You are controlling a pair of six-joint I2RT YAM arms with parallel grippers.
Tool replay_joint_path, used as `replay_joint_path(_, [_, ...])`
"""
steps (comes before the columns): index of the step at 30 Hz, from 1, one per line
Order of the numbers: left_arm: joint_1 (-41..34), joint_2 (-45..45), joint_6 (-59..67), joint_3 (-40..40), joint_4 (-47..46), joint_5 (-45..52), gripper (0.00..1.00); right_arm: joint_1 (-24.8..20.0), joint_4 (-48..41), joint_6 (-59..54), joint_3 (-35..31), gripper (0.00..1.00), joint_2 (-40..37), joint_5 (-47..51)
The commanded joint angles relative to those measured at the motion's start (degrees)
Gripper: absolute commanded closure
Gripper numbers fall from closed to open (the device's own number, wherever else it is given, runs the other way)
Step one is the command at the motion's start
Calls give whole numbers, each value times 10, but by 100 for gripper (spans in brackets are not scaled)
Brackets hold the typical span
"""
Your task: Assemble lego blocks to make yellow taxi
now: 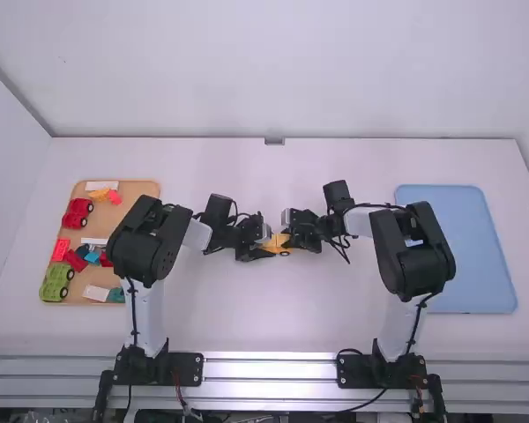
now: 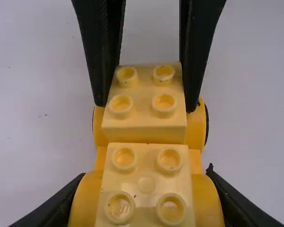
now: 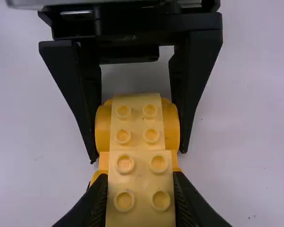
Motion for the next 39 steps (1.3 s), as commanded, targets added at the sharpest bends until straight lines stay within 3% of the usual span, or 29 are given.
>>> replay_joint_path(1, [-2,15,4,-8,-4,-11,67,6,-2,-9,5,54,14,31])
replay_joint_path(3, [-2,15,4,-8,-5,-12,67,7,-8,5,17,35,14,21])
replay_joint_path(6, [-2,15,4,-8,-4,-12,67,7,-21,5,30,28,10,-18])
replay_joint_path(13, [-2,15,4,-8,-4,-12,67,-19,-127,-106,61,29,-16,-117])
replay_joint_path(15, [-2,15,4,-7,-4,-12,67,-24,-128,-101,63,35,-16,-119])
replay_joint_path(16, [-2,15,5,-7,-4,-12,67,-28,-126,-91,64,51,-16,-114])
replay_joint_path(17, [-2,15,5,-8,-4,-12,67,-28,-124,-75,63,78,-16,-97])
replay_joint_path(18, [-2,15,5,-8,-4,-12,67,-28,-123,-70,62,82,-16,-92])
replay_joint_path(19, [-2,15,4,-7,-4,-12,67,-24,-124,-59,61,100,-15,-67])
replay_joint_path(29, [-2,15,5,-8,-4,-12,67,46,-97,-8,31,100,-15,107])
replay_joint_path(33, [-2,15,4,-8,-4,-12,68,52,-97,13,21,100,-15,157])
replay_joint_path(39, [-2,15,4,-7,-3,-12,68,40,-81,17,-6,100,-15,152])
